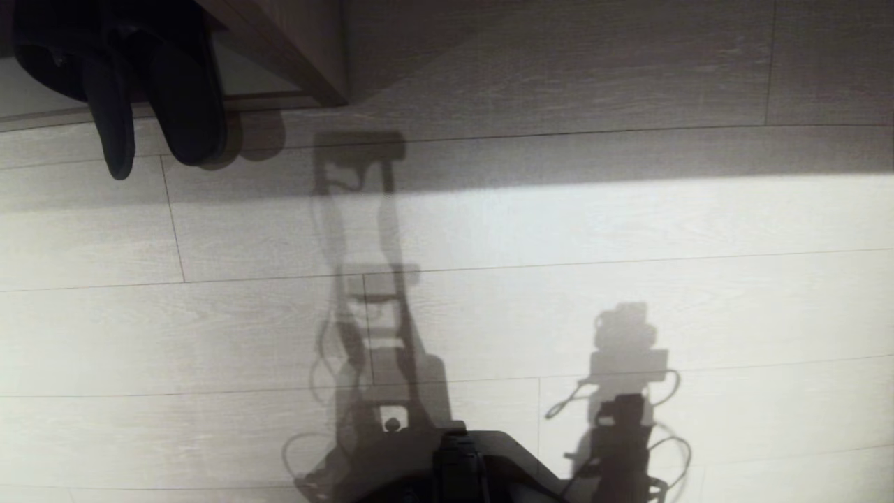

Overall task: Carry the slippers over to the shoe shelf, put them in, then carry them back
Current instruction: Pick up the slippers in the shoe cabinet

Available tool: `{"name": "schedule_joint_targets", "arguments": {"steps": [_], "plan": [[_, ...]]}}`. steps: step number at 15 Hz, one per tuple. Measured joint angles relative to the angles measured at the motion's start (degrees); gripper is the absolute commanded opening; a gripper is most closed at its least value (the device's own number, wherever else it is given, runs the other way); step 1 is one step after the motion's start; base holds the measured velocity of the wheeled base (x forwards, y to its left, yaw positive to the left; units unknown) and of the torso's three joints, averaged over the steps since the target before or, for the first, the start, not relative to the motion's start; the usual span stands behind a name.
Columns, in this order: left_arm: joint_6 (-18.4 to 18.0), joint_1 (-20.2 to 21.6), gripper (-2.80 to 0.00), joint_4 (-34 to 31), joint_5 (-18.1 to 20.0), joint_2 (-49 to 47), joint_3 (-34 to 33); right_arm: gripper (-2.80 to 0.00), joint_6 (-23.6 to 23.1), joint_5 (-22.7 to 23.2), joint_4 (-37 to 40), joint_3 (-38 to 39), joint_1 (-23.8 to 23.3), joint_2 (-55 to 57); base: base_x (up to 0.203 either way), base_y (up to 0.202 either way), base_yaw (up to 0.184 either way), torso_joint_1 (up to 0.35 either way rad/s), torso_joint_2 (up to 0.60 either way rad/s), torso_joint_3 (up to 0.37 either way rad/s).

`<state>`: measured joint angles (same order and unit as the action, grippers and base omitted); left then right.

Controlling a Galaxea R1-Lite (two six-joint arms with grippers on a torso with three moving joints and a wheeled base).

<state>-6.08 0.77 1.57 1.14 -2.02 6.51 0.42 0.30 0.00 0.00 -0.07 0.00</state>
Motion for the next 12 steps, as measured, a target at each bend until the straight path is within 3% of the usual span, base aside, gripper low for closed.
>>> {"name": "schedule_joint_targets", "arguments": {"steps": [6,9,12], "plan": [[5.2,0.05,-2.8,2.38,-5.51,-13.23,12.99,-2.8,0.02,0.0,0.0,0.0,-0.01,0.0,0.0,0.0,0.0,0.0,0.0,0.0],[5.73,0.84,-2.8,9.76,-8.04,-23.96,14.49,-2.8,0.0,0.02,0.0,0.0,0.0,0.0,0.0,0.0,0.0,0.0,0.0,0.0],[6.14,1.87,-2.8,21.22,-7.96,-33.4,11.28,-2.8,0.01,0.02,0.0,-0.02,0.0,0.0,0.0,0.0,0.0,0.0,0.0,0.0]]}}
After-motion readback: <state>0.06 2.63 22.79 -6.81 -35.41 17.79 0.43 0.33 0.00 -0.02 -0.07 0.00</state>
